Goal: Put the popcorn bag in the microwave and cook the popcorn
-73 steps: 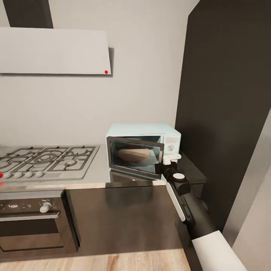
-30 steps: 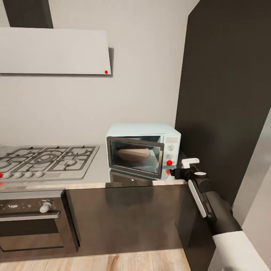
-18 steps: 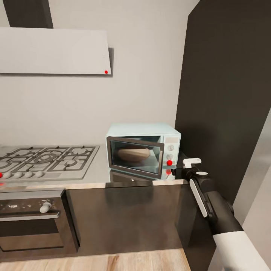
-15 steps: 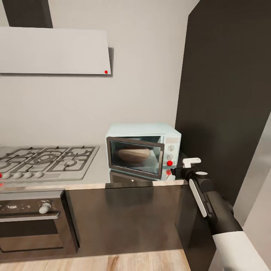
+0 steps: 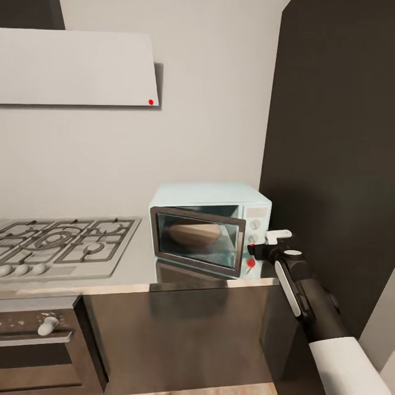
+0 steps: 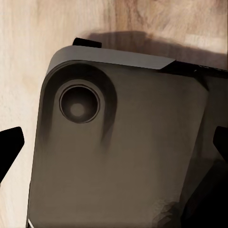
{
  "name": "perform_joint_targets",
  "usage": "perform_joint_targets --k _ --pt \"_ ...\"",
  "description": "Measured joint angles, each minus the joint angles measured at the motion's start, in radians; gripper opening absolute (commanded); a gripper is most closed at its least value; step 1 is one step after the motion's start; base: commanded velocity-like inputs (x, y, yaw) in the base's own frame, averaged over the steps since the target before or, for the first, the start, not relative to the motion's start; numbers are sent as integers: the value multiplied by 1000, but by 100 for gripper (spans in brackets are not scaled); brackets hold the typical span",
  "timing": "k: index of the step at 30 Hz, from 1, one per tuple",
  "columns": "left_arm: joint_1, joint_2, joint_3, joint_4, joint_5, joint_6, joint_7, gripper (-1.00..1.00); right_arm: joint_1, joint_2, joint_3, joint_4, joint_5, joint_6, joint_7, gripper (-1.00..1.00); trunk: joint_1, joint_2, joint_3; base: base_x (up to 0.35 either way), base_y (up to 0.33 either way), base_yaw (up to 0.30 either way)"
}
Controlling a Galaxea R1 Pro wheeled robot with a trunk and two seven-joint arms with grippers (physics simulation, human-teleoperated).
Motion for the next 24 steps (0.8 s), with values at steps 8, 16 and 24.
perform_joint_targets --k 8,16,24 --pt "0 0 0 0 0 0 0 100 -1 8 7 -1 20 2 90 100 0 0 0 16 0 0" --pt "0 0 0 -1 0 0 0 100 0 4 -10 0 26 2 141 100 0 0 0 0 0 0" --pt "0 0 0 -1 0 0 0 100 0 -6 -71 0 33 -3 340 100 0 0 0 0 0 0"
